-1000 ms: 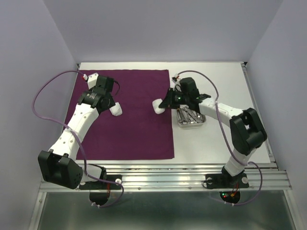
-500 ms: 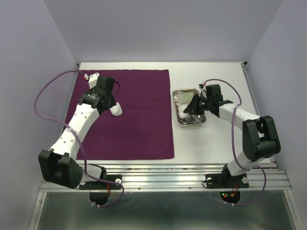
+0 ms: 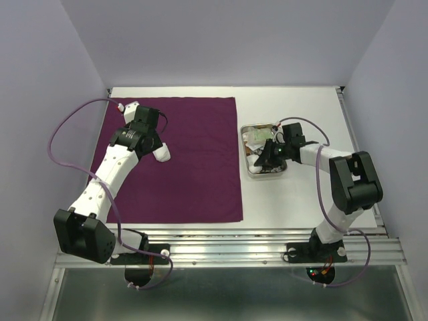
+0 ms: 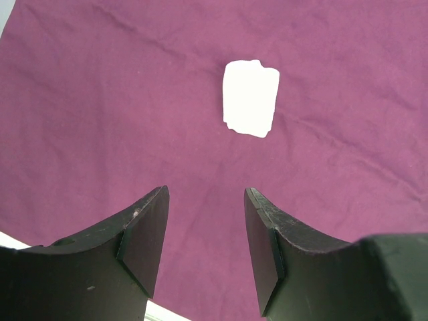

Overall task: Prepare the surgical pack
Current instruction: Place the medical item in the container.

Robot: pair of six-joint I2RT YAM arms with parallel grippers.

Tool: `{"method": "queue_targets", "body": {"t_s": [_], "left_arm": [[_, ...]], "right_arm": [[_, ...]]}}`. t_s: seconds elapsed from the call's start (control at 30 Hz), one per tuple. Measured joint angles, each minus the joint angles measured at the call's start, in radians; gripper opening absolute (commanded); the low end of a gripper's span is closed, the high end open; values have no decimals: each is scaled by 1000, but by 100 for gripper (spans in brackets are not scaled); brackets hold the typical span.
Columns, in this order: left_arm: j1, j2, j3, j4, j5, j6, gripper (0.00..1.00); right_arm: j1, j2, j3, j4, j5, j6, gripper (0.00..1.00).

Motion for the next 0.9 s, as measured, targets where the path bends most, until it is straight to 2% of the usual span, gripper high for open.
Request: {"method": "queue_targets", "body": {"t_s": [0.1, 0.13, 0.2, 0.23, 0.43, 0.53, 0.67, 0.77, 0.8, 0.9], "left_arm": [[0, 0, 0, 0, 0, 0, 59], [0, 0, -1, 2, 1, 0, 59], [0, 0, -3, 3, 4, 0, 59], [0, 0, -5, 5, 6, 0, 59], [0, 0, -9, 19, 34, 2, 59], [0, 0, -13, 23, 41, 2, 59], [0, 0, -14, 23, 47, 2, 58], [0, 0, -14, 23, 51, 3, 58], [0, 0, -14, 24, 52, 3, 58], [0, 0, -14, 24, 53, 3, 57]], "right_arm": [[0, 24, 0, -1, -2, 0, 16], [0, 24, 1, -2, 0, -3, 27], [0, 24, 4, -4, 3, -10, 37], [0, 24, 7, -10, 8, -14, 46], [2, -30, 13, -52, 55, -31, 61], [2, -64, 18, -82, 79, -37, 64], [2, -100, 29, -117, 119, -45, 64], [2, -135, 43, -146, 156, -48, 52], [5, -146, 48, -154, 172, -47, 42], [23, -169, 66, -157, 207, -39, 27]]}}
